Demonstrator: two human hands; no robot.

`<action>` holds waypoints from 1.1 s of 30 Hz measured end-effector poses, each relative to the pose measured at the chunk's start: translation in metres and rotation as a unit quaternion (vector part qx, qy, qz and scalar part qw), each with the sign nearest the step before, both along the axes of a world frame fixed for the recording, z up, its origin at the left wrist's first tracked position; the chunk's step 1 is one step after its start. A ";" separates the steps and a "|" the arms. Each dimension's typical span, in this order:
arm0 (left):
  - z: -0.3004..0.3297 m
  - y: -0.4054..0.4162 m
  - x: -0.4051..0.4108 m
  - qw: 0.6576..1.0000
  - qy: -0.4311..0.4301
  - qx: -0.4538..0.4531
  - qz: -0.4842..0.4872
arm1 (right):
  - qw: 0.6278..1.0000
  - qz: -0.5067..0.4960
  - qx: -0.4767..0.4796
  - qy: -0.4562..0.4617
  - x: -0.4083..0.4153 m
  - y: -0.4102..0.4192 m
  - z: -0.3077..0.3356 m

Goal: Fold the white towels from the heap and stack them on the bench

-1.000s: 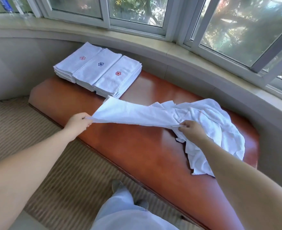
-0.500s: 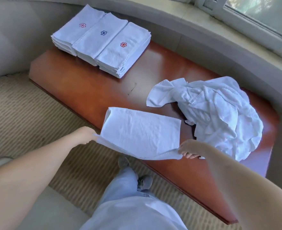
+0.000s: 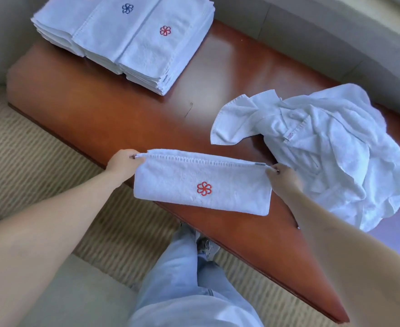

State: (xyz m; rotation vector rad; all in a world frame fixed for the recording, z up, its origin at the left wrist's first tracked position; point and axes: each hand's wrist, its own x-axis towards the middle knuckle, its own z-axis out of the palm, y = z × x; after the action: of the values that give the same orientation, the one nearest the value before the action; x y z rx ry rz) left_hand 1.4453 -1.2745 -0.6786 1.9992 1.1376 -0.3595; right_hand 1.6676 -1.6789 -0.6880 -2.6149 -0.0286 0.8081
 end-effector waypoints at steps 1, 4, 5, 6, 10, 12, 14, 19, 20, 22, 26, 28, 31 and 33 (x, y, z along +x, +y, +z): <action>-0.004 0.004 0.007 1.000 0.002 0.007 0.001 | 1.000 -0.011 0.002 -0.004 0.003 0.003 -0.005; -0.021 0.012 0.024 1.000 0.003 0.017 -0.014 | 0.999 -0.053 0.002 -0.004 0.011 0.009 -0.021; -0.026 0.013 0.028 1.000 0.002 0.013 -0.022 | 0.998 -0.062 0.000 -0.001 0.012 0.011 -0.027; -0.033 0.015 0.032 1.000 0.002 0.007 -0.027 | 0.998 -0.069 -0.002 0.000 0.013 0.012 -0.033; -0.053 0.017 0.038 1.000 0.002 0.003 -0.028 | 0.995 -0.102 -0.014 0.010 0.013 0.020 -0.052; -0.057 0.019 0.040 1.000 0.005 -0.004 -0.029 | 0.990 -0.137 -0.015 0.019 0.009 0.026 -0.052; -0.059 0.021 0.038 0.999 0.002 -0.026 -0.022 | 0.989 -0.147 -0.007 0.004 0.002 0.035 -0.049; -0.062 0.023 0.037 0.977 -0.035 -0.134 0.162 | 0.998 -0.010 0.062 0.002 -0.021 0.089 -0.040; -0.063 0.024 0.036 0.965 -0.027 -0.170 0.196 | 0.997 0.036 0.065 0.028 -0.027 0.105 -0.040; -0.065 0.027 0.031 0.956 -0.017 -0.230 0.181 | 0.989 0.119 0.059 0.062 -0.041 0.135 -0.043; -0.066 0.037 0.031 0.979 -0.027 -0.203 0.021 | 0.965 0.236 0.049 0.102 -0.067 0.176 -0.050; -0.069 0.043 0.033 0.987 -0.021 -0.132 -0.093 | 0.953 0.288 0.027 0.092 -0.073 0.190 -0.054; -0.069 0.053 0.039 0.980 -0.012 -0.069 -0.186 | 0.947 0.308 0.029 0.087 -0.076 0.215 -0.058; -0.069 0.061 0.043 0.974 -0.004 -0.048 -0.221 | 0.943 0.321 0.034 0.080 -0.076 0.235 -0.058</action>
State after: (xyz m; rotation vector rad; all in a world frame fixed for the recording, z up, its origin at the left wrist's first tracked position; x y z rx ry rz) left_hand 1.4886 -1.2139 -0.7479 2.1535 0.6449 -0.6197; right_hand 1.5918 -1.4442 -0.7458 -2.4678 -0.8829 1.1973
